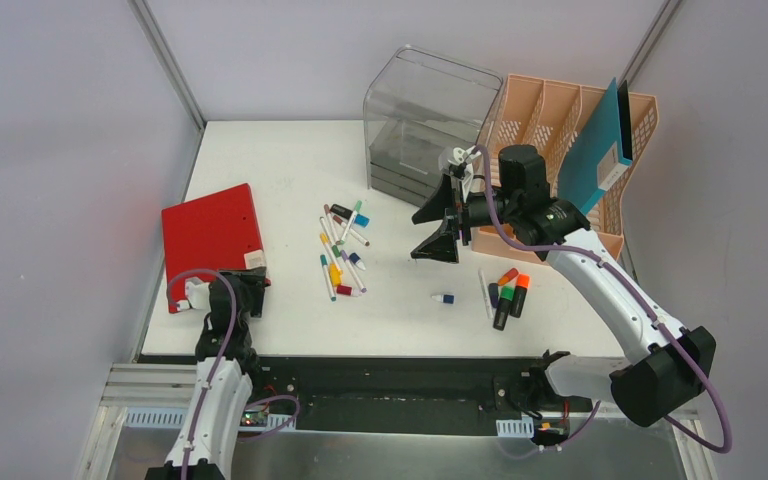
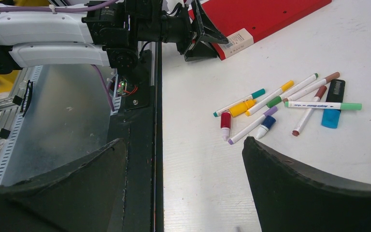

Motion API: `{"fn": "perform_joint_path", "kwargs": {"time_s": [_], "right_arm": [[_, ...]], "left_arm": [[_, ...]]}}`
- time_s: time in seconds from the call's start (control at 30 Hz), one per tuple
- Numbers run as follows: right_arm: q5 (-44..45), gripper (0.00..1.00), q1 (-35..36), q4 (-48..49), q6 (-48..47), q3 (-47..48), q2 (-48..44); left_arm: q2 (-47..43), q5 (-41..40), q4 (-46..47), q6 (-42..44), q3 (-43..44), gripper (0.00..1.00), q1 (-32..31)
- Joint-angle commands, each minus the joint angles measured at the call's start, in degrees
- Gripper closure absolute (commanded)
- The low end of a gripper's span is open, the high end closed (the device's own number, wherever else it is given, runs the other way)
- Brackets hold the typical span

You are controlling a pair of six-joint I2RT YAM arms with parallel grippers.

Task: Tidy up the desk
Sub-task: Pick up the folder from the corner of the board.

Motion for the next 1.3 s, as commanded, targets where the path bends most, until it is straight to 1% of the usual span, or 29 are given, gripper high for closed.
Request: {"fn": "perform_joint_path", "kwargs": {"time_s": [0.0,0.13,0.3,0.43,0.5,0.63,0.93,1.13,1.27], "right_arm": [[-2.08,0.06,-0.28,1.60,-1.08,0.28,-0.05],[-2.08,0.06,-0.25,1.46,-1.10,0.41,0.10],[-2.07,0.06,-0.30,1.34,-1.14,0.43,0.04],[-2.24,0.06,-0.22,1.34,-1.23,0.43,0.07],[-2.33,0.06,-0.30,0.97,-1.34,0.56,0.37],[-2.29,0.06,-0.30,0.90,-1.47,0.70,0.39],[-2.11,0.06,-0.28,0.70,-1.69,0.63,0.30],[-2.14,0.06,-0.30,0.54,-1.85,0.65,0.38],[-2.11,0.06,-0.29,0.50,-1.98,0.67,0.45]], "left_arm": [[2.39,-0.83,-13.35,-1.44,3.17,0.38,-0.18],[2.94,-2.56,-15.01,0.18,4.79,0.37,-0.19],[-1.46,-5.27,-14.95,2.34,4.79,0.39,-0.18],[-3.08,-6.14,-17.08,3.18,5.91,0.43,-0.17],[-2.86,-6.61,-17.61,3.25,6.42,0.50,-0.18],[-1.44,-7.26,-16.95,2.47,6.69,0.52,-0.18],[-1.32,-4.91,-14.93,3.66,8.22,0.53,-0.18],[-2.05,-2.57,-14.59,3.39,8.37,0.59,-0.18],[-3.38,-1.90,-13.63,4.82,7.85,0.60,-0.18]]}}
